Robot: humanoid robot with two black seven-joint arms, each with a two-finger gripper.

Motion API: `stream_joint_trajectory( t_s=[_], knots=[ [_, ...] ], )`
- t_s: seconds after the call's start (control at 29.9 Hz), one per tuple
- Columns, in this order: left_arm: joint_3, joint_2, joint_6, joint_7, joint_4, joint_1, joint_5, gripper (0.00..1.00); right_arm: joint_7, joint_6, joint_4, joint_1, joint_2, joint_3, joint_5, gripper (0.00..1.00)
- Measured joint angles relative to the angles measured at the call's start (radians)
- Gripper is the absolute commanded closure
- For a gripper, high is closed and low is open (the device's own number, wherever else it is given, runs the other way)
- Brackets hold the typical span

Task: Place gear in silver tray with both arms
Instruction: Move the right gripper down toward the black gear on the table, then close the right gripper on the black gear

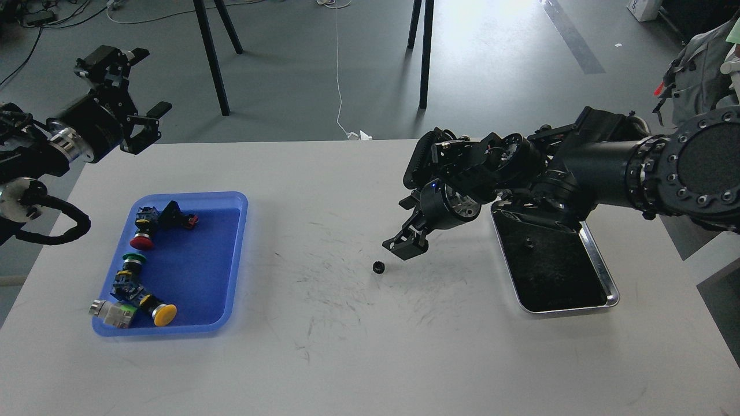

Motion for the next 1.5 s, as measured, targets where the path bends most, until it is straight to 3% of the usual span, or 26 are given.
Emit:
stream_joint_trajectory(
  t_s=[0.53, 0.97, 1.5],
  knots=[
    [-0.048, 0.027, 0.0, 0.0, -0.003, 0.037, -0.001, 0.01, 0.0, -0.082, -0.005, -0.069, 0.0, 0.037, 0.014, 0.1],
    [-0.053, 0.05, 0.0, 0.0, -0.008, 0.039, 0.0, 0.01, 0.0, -0.248, 0.002, -0.166, 0.0, 0.11, 0.012, 0.1],
    [-0.078, 0.062, 0.0, 0.0, -0.008, 0.044, -0.001, 0.01, 0.0, -0.257, -0.032, -0.261, 0.0, 0.111, 0.002, 0.1]
  ],
)
